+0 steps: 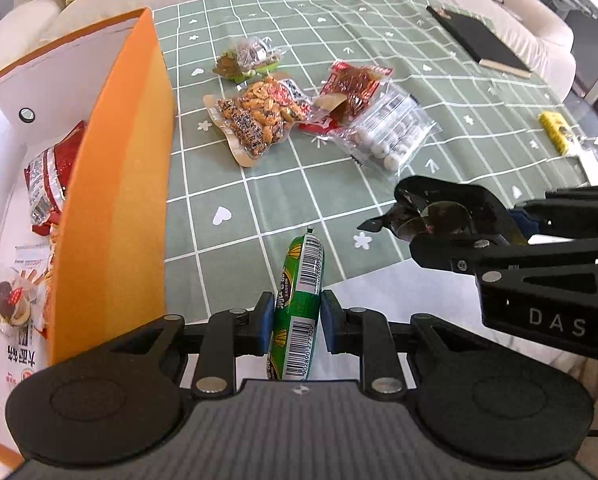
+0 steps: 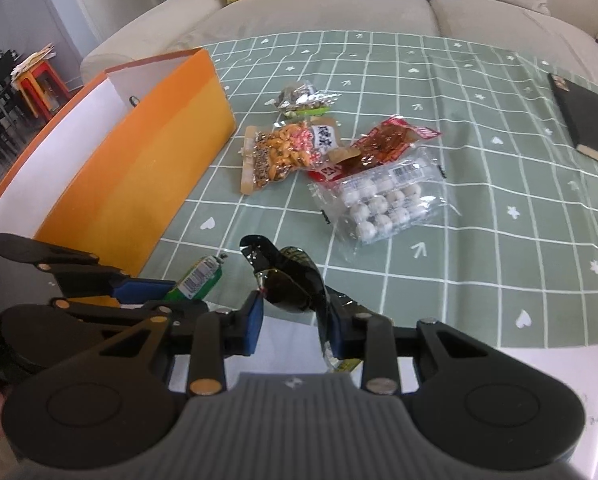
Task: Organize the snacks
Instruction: 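Grasp the green sausage stick with the left tool while the right tool grasps the dark seaweed packet, then carry the sausage stick and seaweed packet into the orange box and open both tools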
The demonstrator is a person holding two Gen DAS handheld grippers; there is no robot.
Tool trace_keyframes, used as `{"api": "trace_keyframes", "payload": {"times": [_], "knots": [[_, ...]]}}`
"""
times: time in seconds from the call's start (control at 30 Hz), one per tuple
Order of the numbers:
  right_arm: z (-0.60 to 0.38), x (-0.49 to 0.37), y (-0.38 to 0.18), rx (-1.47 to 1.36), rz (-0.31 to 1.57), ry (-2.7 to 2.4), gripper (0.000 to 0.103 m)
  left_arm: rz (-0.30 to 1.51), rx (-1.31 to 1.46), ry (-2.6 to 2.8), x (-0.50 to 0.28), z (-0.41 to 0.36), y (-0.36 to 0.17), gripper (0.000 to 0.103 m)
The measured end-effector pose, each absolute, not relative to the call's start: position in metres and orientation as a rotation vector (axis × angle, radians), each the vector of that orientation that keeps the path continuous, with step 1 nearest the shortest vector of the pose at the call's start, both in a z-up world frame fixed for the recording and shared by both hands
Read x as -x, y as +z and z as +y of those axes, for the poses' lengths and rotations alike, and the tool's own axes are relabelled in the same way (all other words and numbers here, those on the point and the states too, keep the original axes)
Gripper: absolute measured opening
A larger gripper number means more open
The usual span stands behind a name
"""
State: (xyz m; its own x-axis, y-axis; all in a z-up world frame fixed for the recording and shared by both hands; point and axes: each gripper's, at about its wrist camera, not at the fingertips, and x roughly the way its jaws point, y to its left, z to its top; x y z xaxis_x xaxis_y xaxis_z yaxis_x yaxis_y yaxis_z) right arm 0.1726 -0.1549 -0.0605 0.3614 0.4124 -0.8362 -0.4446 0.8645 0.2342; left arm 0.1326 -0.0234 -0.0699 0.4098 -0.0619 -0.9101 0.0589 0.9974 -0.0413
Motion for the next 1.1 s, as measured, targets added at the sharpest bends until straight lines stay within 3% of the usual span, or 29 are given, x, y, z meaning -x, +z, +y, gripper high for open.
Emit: {"api": "trace_keyframes", "payload": {"times": [0.6, 0.8, 1.1], "knots": [[-0.135, -0.16, 0.009, 0.053, 0.906, 0.589, 0.03, 0.889, 0.147, -0.058, -0.111, 0.021, 0.023, 0.027], [-0.101, -0.167, 0.037, 0.069, 0.841, 0.663, 0.03, 0.893, 0.127, 0.072, -0.122, 0.068, 0.042, 0.027], [-0.028, -0.184, 0.053, 0.11, 0.807, 0.794, 0.03, 0.954, 0.203, 0.193, -0.139, 0.136, 0.025, 0.027]]}}
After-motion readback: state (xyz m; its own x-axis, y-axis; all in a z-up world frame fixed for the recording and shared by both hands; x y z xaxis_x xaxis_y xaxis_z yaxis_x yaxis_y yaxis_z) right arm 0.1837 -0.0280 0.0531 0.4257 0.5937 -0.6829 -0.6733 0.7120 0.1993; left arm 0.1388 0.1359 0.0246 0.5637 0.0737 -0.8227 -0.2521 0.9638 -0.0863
